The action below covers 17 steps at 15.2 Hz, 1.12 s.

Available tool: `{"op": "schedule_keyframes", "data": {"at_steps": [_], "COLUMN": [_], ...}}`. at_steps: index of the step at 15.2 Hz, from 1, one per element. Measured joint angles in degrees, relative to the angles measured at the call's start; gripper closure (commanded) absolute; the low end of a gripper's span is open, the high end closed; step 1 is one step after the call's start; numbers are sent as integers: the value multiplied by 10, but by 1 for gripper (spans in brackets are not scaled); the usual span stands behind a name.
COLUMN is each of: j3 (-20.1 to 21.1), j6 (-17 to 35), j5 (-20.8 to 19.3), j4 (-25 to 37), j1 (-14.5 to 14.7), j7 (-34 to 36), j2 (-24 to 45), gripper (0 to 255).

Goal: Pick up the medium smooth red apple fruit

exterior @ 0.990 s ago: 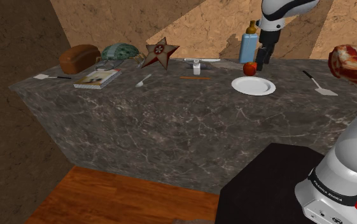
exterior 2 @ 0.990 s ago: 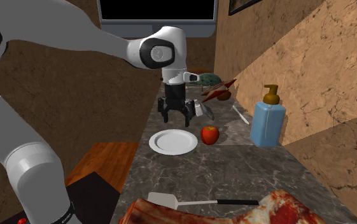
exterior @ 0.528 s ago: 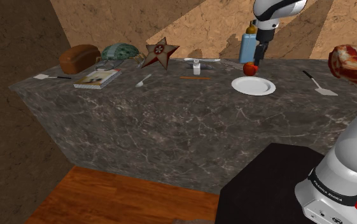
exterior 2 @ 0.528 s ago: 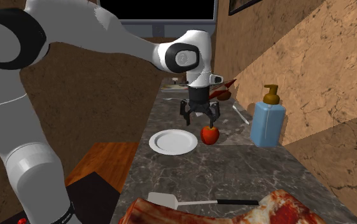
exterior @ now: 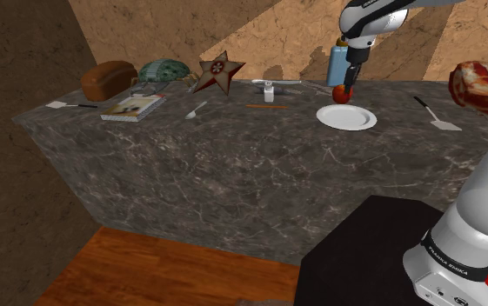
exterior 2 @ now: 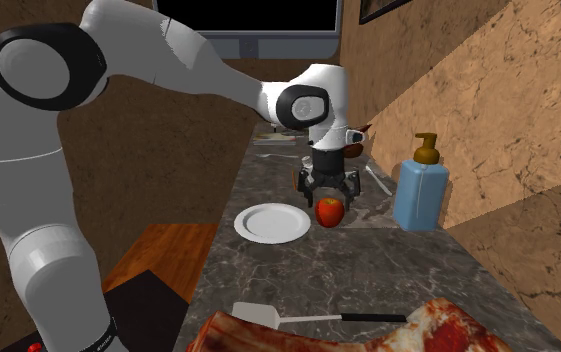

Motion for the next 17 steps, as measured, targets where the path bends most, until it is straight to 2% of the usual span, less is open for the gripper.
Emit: {"op": "schedule_keyframes", "data": {"at_steps": [2,3,13,17], "j3": [-1,0,0,0], "j6": [14,16,19,-2], "j5": [1,1,2,-2], "j4": [-11,-14,-15,-2], "j1": [-1,0,0,0], "j7": [-2,-1,-1,0], "j2": [3,3,3,-4], "gripper": [0,255,255,255]}}
